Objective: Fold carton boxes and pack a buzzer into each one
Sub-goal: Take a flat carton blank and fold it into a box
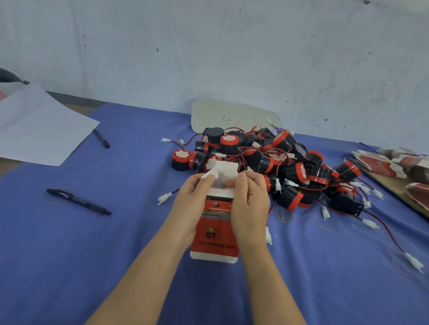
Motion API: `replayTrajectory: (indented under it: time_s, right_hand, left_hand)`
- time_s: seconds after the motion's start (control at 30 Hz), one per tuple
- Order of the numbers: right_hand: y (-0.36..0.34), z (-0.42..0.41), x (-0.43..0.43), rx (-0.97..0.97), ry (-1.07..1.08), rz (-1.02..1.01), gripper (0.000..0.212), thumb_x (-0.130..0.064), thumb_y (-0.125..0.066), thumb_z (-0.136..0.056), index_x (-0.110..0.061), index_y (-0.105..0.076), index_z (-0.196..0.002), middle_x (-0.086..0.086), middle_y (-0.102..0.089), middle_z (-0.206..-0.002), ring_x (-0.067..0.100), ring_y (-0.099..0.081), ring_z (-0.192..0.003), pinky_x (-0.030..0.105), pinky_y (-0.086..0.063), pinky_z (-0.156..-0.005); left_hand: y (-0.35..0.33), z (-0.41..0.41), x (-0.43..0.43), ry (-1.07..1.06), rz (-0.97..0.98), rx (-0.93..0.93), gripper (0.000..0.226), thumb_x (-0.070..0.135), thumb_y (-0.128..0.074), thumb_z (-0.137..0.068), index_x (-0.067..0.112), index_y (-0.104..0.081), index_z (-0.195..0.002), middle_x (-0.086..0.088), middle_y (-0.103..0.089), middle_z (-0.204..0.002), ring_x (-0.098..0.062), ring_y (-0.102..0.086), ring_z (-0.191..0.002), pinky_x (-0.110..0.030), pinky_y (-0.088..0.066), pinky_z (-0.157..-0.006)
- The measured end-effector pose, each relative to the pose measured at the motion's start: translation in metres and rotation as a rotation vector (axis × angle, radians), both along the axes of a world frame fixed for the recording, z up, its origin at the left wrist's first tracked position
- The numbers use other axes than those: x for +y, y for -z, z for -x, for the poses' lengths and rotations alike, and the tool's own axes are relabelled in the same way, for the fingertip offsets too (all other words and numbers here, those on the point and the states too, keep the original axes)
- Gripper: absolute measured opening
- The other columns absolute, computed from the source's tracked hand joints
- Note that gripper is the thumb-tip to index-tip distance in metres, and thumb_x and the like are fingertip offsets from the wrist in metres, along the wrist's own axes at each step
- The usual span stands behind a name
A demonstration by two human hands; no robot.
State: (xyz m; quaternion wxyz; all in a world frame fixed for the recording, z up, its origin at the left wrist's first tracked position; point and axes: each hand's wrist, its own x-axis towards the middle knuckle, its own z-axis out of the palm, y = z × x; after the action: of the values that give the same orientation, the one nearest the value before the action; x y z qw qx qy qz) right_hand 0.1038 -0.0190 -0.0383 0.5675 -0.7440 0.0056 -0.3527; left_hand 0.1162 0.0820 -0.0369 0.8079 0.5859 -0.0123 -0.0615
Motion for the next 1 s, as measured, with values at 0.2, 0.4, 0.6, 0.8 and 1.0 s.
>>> replayTrajectory:
  time_s: [0.2, 0.4, 0.6, 0.8, 1.0]
  right_hand:
    - [-0.003, 0.001, -0.001, 0.033, -0.024, -0.014, 0.028, -0.006, -0.043, -0.097, -0.017, -0.066, -0.085, -0.005, -0.058, -0.1, -0.007, -0.053, -0.087, 0.004, -0.038, -0.071]
    - [-0.007, 0.003, -0.003, 0.146, -0.127, -0.027, 0.034, 0.005, -0.043, -0.086, -0.024, -0.06, -0.08, -0.002, -0.057, -0.093, 0.006, -0.053, -0.081, 0.02, -0.044, -0.068]
    - [-0.014, 0.005, -0.011, 0.19, -0.319, -0.187, 0.07, 0.01, -0.041, -0.084, -0.048, -0.038, -0.122, 0.003, -0.066, -0.107, 0.018, -0.065, -0.089, 0.03, -0.052, -0.072]
    - [-0.021, 0.013, -0.009, 0.195, -0.391, -0.107, 0.034, 0.006, -0.043, -0.085, -0.016, -0.067, -0.095, -0.003, -0.068, -0.094, 0.011, -0.062, -0.081, 0.027, -0.05, -0.066]
    - [-0.023, 0.017, -0.003, 0.345, -0.464, -0.09, 0.015, -0.022, -0.061, -0.092, -0.009, -0.068, -0.091, 0.003, -0.065, -0.112, 0.021, -0.066, -0.095, 0.038, -0.055, -0.084]
  left_hand:
    - [0.001, 0.0, 0.001, 0.047, 0.008, 0.005, 0.012, 0.027, -0.053, -0.095, 0.029, -0.06, -0.105, 0.003, -0.073, -0.08, -0.011, -0.07, -0.067, -0.028, -0.053, -0.057]
    - [0.001, -0.001, -0.003, -0.047, -0.046, 0.025, 0.019, 0.016, -0.049, -0.094, 0.026, -0.057, -0.108, -0.005, -0.07, -0.093, -0.017, -0.065, -0.072, -0.034, -0.051, -0.065]
    - [-0.001, 0.001, -0.006, -0.115, -0.089, -0.035, 0.028, 0.009, -0.048, -0.089, 0.026, -0.059, -0.107, -0.003, -0.07, -0.092, -0.013, -0.066, -0.065, -0.031, -0.051, -0.059]
    - [-0.003, 0.004, -0.005, -0.174, -0.087, -0.066, 0.019, 0.013, -0.049, -0.089, 0.022, -0.062, -0.101, -0.008, -0.068, -0.097, -0.021, -0.067, -0.076, -0.035, -0.054, -0.064]
    - [-0.004, 0.004, -0.002, -0.358, -0.137, -0.154, 0.048, 0.041, -0.022, -0.103, 0.022, -0.064, -0.089, 0.0, -0.066, -0.082, -0.001, -0.063, -0.061, -0.013, -0.045, -0.045]
